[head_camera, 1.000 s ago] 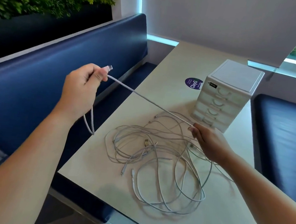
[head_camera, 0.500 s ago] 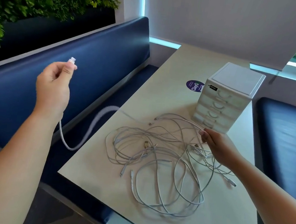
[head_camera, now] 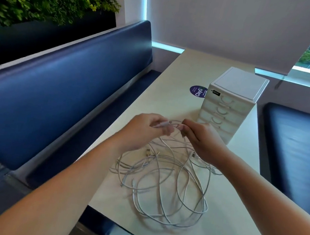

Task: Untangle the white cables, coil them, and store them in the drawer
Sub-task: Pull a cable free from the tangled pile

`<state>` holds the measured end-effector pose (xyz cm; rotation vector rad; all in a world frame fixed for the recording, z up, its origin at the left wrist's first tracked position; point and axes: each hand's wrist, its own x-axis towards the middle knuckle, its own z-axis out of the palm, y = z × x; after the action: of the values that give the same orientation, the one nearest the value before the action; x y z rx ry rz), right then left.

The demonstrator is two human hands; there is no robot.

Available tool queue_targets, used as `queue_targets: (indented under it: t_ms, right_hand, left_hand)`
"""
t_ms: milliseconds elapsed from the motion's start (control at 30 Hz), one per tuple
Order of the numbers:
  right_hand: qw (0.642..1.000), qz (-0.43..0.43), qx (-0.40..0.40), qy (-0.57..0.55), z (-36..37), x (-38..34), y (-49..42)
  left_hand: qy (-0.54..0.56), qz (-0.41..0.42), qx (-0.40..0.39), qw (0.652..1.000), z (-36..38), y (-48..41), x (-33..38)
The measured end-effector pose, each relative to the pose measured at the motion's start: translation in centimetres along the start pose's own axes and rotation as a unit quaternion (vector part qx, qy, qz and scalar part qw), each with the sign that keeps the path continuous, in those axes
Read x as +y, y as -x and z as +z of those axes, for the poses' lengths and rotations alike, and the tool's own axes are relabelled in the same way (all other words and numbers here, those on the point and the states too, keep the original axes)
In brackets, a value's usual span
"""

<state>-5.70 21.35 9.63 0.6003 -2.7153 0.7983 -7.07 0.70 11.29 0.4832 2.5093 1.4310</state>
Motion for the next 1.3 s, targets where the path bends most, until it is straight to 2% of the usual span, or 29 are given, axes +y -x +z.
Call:
queue_targets:
  t_ms: [167, 367, 633, 800, 1033, 1300]
  right_hand:
    - [1.000, -0.007, -0.003, 0.026, -0.1, 0.6, 0.0]
    - [0.999, 0.014, -0.016, 0.045, 0.5, 1.5, 0.7]
    - [0.998, 0.027, 0.008, 0.055, 0.4, 3.6, 0.7]
    - [0.997, 0.044, 0.010, 0.065, 0.4, 4.4, 1.0]
    - [0.998, 0.043, 0.004, 0.055, 0.8, 4.6, 0.6]
    - [0.998, 0.038, -0.008, 0.050, 1.1, 5.3, 0.7]
  left_hand:
    - [-0.038, 0.027, 0.029, 0.998, 0.9, 0.0, 0.5]
    - [-0.102, 0.083, 0.011, 0.991, 0.5, 0.2, 1.4]
    - [-0.097, 0.077, 0.048, 0.991, -2.6, 0.5, 2.0]
    - [-0.096, 0.101, 0.118, 0.983, -5.4, 0.2, 1.9]
    - [-0.111, 0.116, 0.173, 0.972, -7.6, 0.7, 1.9]
    - [-0.130, 0.098, 0.198, 0.967, -9.1, 1.4, 1.6]
